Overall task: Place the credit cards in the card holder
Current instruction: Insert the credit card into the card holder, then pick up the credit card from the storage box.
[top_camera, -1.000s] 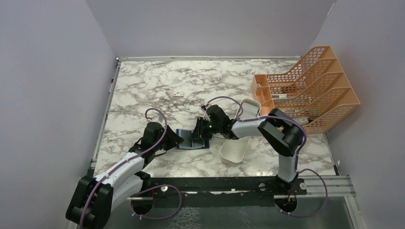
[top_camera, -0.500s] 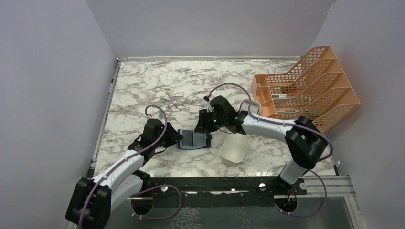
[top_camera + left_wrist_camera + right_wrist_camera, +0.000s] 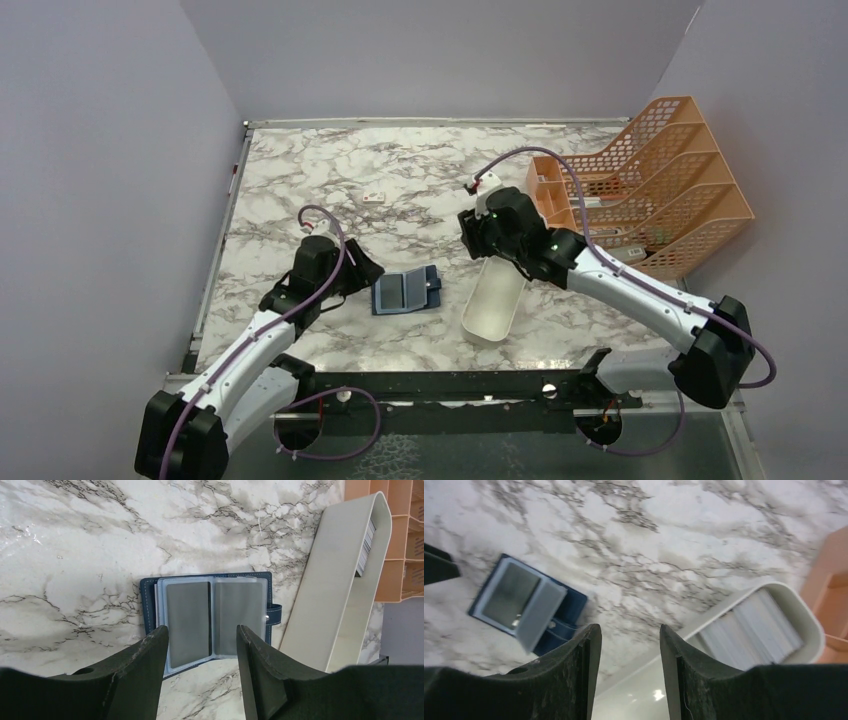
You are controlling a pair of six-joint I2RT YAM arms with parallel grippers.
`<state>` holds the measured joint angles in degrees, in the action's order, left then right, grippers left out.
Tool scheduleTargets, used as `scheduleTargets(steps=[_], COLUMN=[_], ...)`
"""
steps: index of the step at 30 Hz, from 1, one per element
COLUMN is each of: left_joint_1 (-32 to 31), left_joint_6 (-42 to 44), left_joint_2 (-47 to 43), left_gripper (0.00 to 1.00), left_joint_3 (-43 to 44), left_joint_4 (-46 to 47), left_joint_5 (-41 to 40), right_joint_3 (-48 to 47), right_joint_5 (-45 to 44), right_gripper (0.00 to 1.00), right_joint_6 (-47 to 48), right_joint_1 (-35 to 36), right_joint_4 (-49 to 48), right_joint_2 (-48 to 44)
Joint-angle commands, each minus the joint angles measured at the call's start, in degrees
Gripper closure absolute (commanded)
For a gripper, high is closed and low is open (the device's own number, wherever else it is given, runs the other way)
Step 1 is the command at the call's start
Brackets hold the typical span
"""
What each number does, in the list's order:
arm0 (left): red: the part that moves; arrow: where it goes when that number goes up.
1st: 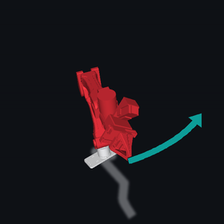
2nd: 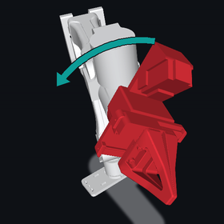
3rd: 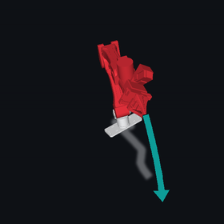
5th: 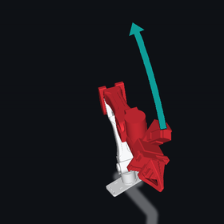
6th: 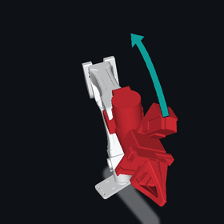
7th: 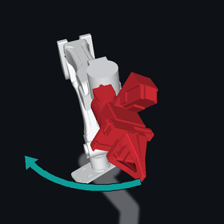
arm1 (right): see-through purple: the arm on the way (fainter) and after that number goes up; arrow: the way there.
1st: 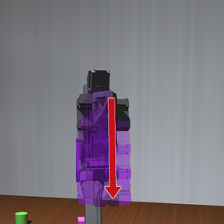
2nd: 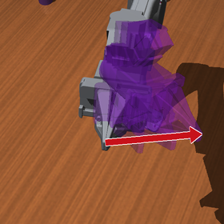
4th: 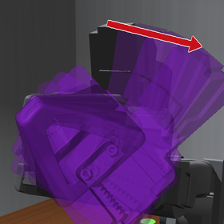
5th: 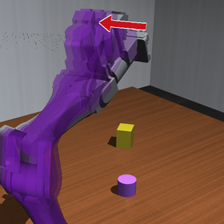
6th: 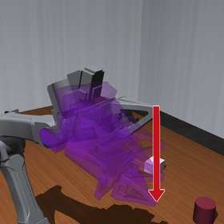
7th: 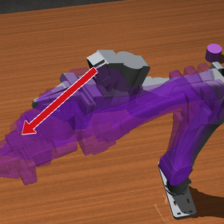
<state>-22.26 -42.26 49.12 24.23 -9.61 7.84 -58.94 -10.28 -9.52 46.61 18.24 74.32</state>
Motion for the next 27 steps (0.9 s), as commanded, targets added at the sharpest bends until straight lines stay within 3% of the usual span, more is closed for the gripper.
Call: scheduleTargets(steps=[1,6,17,27], left_joint_1=[-0.3,-0.3,-0.2,-0.3], left_joint_6=[1.8,2.9,6.0,6.7], left_joint_2=[0.1,1.2,-0.2,-5.1], left_gripper=[0.44,0.39,0.12,0.11], left_joint_3=[2.3,3.9,7.7,8.6], left_joint_4=[-1.3,-1.5,-5.3,-8.1], left_joint_5=[0.6,4.3,5.3,2.6], right_joint_3=[2.6,6.7,10.7,15.5], right_joint_5=[-8.4,-8.3,-8.8,-11.4], right_gripper=[0.48,0.46,0.46,0.47], right_joint_6=[15.1,27.5,34.8,40.5], right_joint_1=[-2.3,-4.3,-6.5,-8.8], right_joint_4=[3.9,2.3,0.5,-8.6], right_joint_2=[-2.2,-2.1,1.5,4.5])
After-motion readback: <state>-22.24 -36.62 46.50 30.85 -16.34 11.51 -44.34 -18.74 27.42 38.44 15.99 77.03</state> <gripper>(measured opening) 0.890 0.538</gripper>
